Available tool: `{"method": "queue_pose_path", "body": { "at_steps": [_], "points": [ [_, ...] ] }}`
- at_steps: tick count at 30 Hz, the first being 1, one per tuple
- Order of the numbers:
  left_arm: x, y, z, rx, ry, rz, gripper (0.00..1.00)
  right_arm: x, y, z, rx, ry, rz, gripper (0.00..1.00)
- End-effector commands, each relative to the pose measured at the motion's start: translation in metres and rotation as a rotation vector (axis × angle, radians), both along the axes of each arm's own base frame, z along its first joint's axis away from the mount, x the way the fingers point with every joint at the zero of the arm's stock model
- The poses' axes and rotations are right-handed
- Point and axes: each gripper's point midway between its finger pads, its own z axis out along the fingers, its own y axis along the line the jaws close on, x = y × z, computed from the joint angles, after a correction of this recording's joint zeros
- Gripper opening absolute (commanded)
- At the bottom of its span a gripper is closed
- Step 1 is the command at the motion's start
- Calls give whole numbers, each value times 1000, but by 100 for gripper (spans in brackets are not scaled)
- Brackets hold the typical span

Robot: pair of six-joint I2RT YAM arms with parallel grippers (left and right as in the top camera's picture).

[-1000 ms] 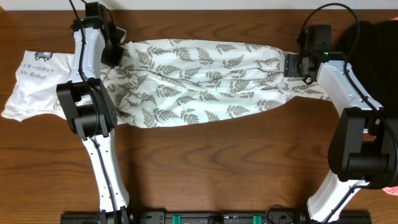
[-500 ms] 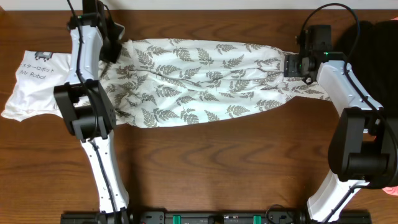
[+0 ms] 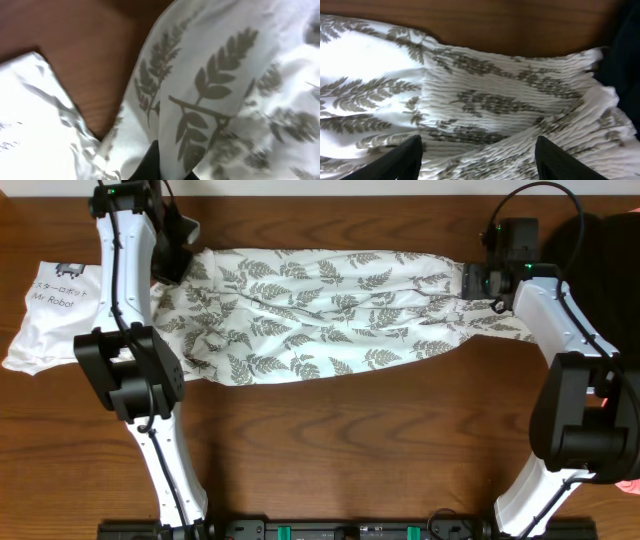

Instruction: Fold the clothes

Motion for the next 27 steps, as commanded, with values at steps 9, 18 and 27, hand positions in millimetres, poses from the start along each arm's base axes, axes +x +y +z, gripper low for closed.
{"method": "queue_pose_path", "body": {
  "at_steps": [9,18,27],
  "points": [
    [-43,-32,0,-95,173,72,6,11,-7,24,-30,-56,20,71],
    [-71,-34,3,-98,281,143,6,12,-9,24,-30,-58,16,72],
    [-85,-35,6,-93,338,224,6,11,-9,23,-30,-55,16,72]
  ]
}}
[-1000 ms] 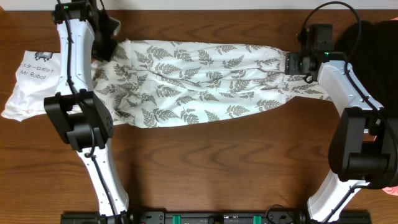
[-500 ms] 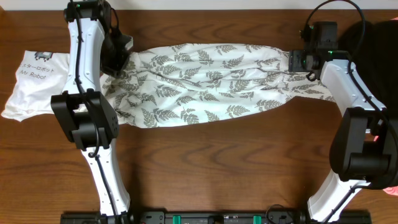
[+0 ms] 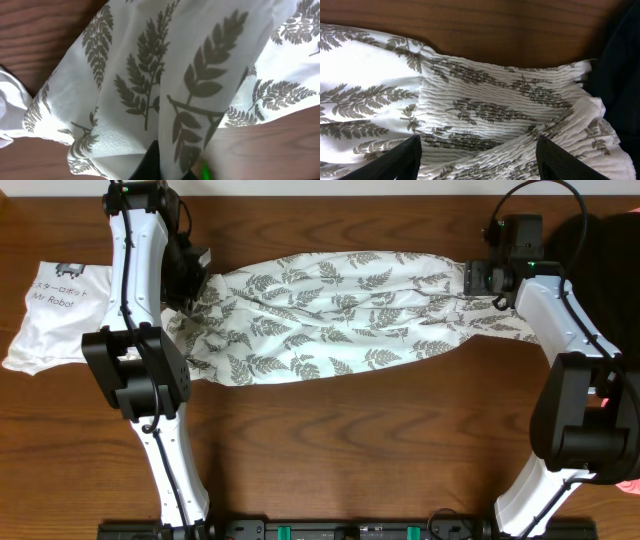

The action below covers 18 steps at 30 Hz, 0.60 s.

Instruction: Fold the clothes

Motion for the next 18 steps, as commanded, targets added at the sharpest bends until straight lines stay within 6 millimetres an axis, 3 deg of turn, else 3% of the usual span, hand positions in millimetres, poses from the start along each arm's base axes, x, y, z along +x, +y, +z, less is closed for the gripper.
{"method": "queue_pose_path", "body": {
  "at_steps": [1,8,14,18],
  "points": [
    [-19,-4,4,1,76,108,6,5,-7,16,-13,-34,-1,72],
    [-22,-7,1,7,94,133,6,6,-6,17,-12,-37,0,72],
    [-29,-10,-14,7,135,126,6,17,2,24,-4,-87,73,72],
    [-28,-10,-20,7,133,126,6,23,0,32,-57,-107,135,78]
  ]
}}
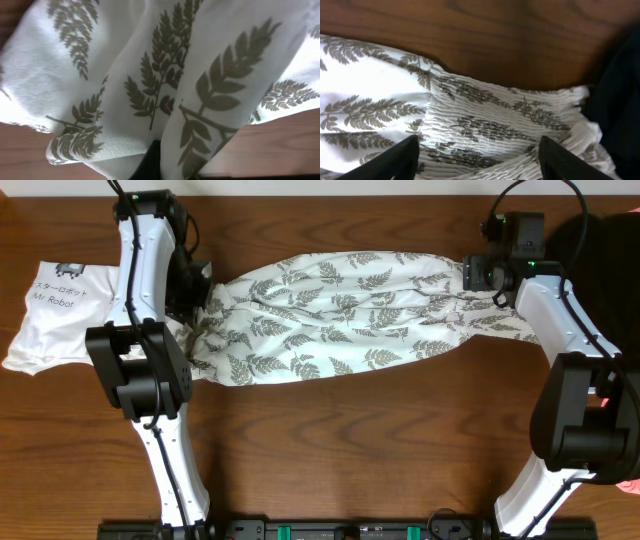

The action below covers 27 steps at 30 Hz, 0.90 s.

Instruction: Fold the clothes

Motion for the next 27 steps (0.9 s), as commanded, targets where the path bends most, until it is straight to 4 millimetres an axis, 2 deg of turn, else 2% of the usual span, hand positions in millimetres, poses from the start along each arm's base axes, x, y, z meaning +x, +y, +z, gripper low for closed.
{"method": "queue_pose_path", "body": {
  "at_steps": [1,4,10,15,19,23,27],
  "points": [
    [-8,-4,0,-10,31,12,6,10,-7,25,-55,-51,75,81],
    [-5,-4,-1,-10,21,12,6,15,-18,34,-62,-71,61,89],
    [-4,-4,-1,-9,17,12,6,30,-34,54,-42,-57,70,92],
    [-3,-3,-1,-9,9,12,6,44,-33,49,-77,4,159,96],
    [-3,-3,-1,-9,9,11,6,56,-13,31,-23,36,295,98],
    [-1,-3,-2,-8,2,12,6,59,25,18,87,35,453,99],
    [4,-7,-3,-28,-19,17,6,61,60,9,94,27,572,99]
  ]
}}
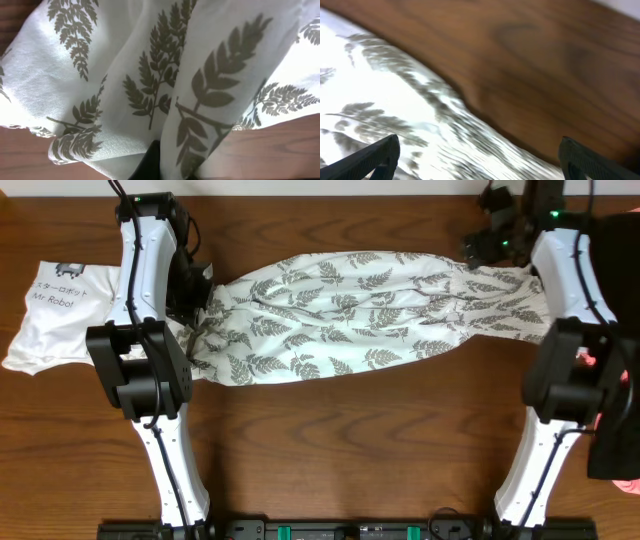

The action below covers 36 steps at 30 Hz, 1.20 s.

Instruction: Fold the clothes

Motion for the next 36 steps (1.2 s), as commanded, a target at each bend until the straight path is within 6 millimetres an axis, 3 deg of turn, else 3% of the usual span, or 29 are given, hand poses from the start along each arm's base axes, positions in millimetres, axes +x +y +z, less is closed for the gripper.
{"method": "queue_pose_path", "body": {
  "at_steps": [1,9,15,18,25,32,36],
  "points": [
    [2,-7,0,-30,-9,18,6,7,58,12,35,-70,223,99],
    [2,-7,0,-31,-12,18,6,24,111,10,-198,-183,388,99],
    [2,-7,0,-31,-12,18,6,35,147,7,-213,-260,456,99],
    [2,-7,0,-31,-12,18,6,39,152,-2,-211,-267,462,99],
    [2,-7,0,-31,-12,18,6,37,159,-45,-200,-211,482,99],
    [2,-7,0,-31,-13,18,6,27,171,-53,-127,-179,520,99],
    [4,-7,-1,-31,-20,18,6,24,173,-68,-106,-155,527,99]
  ]
}}
